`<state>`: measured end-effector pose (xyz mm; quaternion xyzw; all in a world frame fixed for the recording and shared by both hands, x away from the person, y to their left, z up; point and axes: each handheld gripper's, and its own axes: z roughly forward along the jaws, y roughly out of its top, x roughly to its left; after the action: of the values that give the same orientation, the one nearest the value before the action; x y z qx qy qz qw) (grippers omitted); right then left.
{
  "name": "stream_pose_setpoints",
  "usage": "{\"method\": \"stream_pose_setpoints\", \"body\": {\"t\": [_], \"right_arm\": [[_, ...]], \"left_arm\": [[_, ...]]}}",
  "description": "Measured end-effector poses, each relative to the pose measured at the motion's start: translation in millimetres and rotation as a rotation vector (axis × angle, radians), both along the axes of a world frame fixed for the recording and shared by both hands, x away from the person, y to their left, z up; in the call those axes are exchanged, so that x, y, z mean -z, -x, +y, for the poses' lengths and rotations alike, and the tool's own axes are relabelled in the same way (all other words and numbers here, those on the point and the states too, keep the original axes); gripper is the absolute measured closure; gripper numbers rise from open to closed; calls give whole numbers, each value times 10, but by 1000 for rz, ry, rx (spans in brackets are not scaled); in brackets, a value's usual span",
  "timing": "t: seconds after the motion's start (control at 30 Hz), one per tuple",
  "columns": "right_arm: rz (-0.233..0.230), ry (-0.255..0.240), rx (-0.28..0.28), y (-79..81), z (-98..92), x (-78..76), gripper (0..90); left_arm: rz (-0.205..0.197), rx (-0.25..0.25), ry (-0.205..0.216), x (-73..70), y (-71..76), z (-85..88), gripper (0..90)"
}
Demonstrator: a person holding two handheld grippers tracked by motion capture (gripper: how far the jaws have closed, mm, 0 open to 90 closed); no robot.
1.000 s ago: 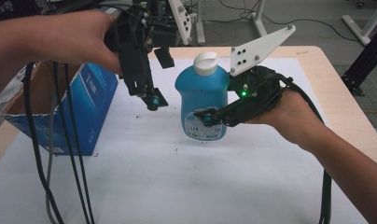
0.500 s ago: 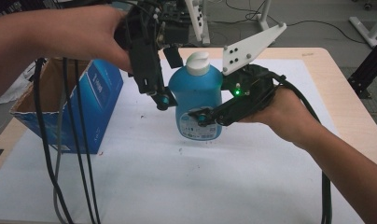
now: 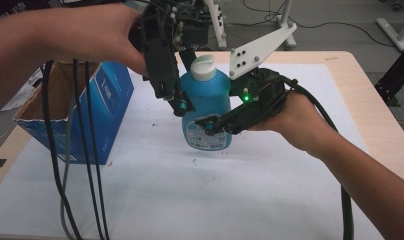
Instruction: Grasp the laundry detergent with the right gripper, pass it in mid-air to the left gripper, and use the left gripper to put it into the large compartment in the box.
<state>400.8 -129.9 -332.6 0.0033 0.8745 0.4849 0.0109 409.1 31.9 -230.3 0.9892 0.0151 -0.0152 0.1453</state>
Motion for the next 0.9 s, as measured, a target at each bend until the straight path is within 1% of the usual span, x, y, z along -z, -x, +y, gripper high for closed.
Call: {"method": "stream_pose_setpoints", "body": {"t": [0.3, 0.6, 0.73, 0.87, 0.9], "right_arm": [[9, 5, -3, -2, 66, -7, 463], [15, 5, -9, -7, 116, -43, 463], [29, 9, -12, 2, 132, -47, 464], [26, 11, -13, -2, 136, -44, 464], [21, 10, -11, -4, 135, -45, 463]], "left_arm": [[-3, 9, -8, -17, 11, -54, 35], [-12, 17, -19, -3, 5, -84, 36], [-18, 18, -18, 5, 7, -88, 36], [-24, 22, -22, 18, 10, -88, 36], [-21, 30, -25, 14, 6, -85, 55]]}}
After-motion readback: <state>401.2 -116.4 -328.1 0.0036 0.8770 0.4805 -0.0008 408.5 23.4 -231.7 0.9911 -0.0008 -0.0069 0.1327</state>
